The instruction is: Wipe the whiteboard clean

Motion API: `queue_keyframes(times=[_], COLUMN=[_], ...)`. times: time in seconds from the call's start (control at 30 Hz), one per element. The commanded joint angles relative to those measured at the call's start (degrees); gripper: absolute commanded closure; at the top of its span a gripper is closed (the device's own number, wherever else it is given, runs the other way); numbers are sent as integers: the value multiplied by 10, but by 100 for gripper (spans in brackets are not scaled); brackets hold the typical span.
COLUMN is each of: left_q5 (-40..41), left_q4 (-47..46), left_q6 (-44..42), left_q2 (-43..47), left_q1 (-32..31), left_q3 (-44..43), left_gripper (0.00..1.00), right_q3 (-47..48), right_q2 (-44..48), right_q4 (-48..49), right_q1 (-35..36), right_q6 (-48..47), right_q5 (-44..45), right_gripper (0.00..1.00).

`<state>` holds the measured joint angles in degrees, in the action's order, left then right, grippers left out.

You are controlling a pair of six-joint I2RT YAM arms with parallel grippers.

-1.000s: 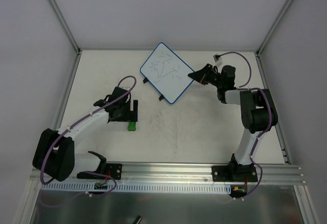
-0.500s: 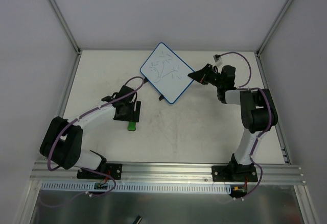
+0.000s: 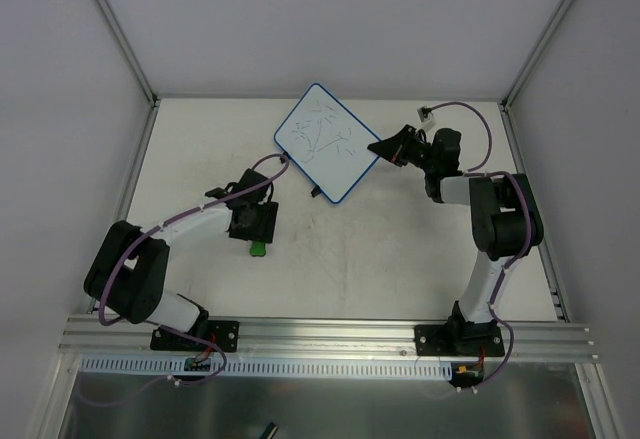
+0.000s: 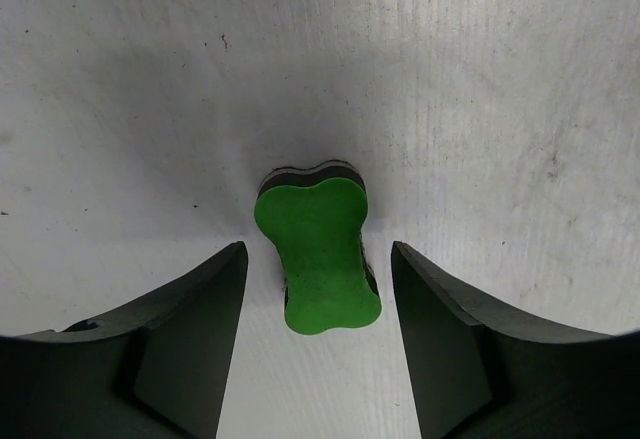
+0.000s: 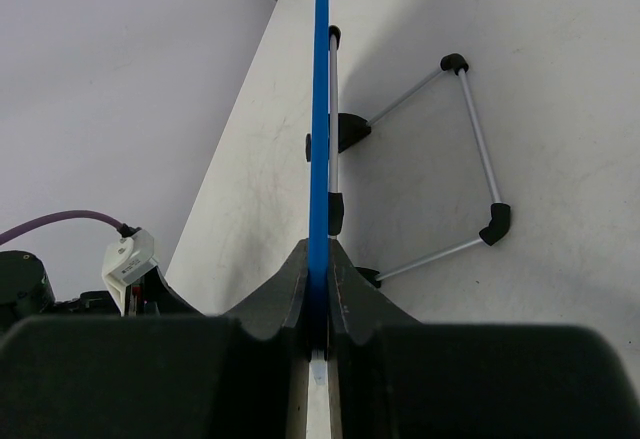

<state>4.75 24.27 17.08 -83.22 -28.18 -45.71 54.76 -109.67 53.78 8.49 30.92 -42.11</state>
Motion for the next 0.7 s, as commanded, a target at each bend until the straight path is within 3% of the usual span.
queue_keyframes(times=[0.0,0.47,0.67], left_q5=[-5,13,21], left_q4=[0,2,2], left_q6=[-1,17,29], left_q2=[-7,-21,-28], left_q1=[-6,-13,-14], left_q3=[-19,-24,-24], left_gripper=[41,66,69], right_q3=[21,20,19], right_q2=[-5,-8,-11], right_q4=[33,41,49], right_q1=[2,0,-1], right_q6=[-2,7,13], right_q5=[-10,-12,-15], right_gripper=[100,100,100])
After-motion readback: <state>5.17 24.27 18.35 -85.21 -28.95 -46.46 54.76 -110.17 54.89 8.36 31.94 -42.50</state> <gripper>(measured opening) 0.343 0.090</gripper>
